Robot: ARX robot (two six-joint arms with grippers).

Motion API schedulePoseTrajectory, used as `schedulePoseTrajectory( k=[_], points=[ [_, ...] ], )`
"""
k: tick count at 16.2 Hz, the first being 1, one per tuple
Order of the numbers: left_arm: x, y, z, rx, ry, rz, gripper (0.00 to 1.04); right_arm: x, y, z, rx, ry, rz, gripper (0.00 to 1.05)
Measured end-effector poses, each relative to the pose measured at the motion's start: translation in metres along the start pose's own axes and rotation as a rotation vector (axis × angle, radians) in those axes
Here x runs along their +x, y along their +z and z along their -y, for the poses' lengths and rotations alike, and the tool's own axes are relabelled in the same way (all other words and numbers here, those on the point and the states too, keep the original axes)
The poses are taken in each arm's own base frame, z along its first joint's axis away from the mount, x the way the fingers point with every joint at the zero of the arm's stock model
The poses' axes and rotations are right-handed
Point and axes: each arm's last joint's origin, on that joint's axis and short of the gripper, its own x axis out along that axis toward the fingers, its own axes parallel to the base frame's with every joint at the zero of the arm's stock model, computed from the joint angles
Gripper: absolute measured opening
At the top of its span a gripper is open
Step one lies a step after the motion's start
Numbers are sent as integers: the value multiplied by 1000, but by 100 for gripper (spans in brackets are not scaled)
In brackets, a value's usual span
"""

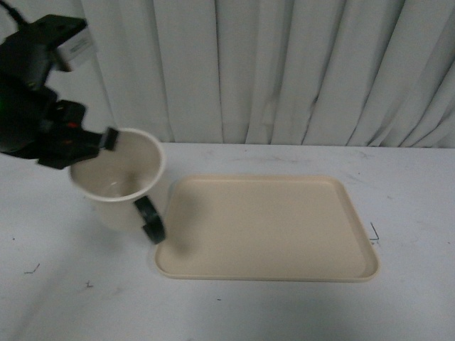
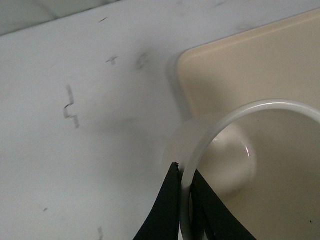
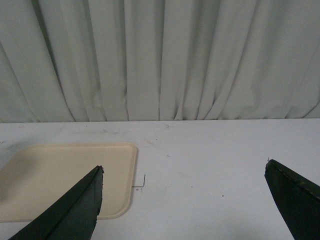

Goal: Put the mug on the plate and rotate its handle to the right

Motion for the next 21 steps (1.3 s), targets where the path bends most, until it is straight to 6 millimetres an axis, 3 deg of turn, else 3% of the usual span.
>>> schedulePoseTrajectory(
  k=[3, 6, 12, 15, 18, 19, 21],
  points=[
    [28, 30, 75, 81, -111, 10, 3, 0, 0, 0, 0, 0, 0, 98],
    [59, 34, 122, 117, -166, -47, 3, 0, 0, 0, 0, 0, 0, 98],
    [104, 34, 115, 5, -117, -141, 3, 0, 0, 0, 0, 0, 0, 98],
    [112, 34, 113, -56, -132, -203, 3, 0, 0, 0, 0, 0, 0, 98],
    [112, 37, 125, -68, -168, -209, 3, 0, 0, 0, 0, 0, 0, 98],
    [111, 36, 127, -78, -182, -227, 7, 0, 0, 0, 0, 0, 1, 98],
    [110, 36, 132, -74, -198, -221, 29, 0, 0, 0, 0, 0, 0, 98]
  ],
)
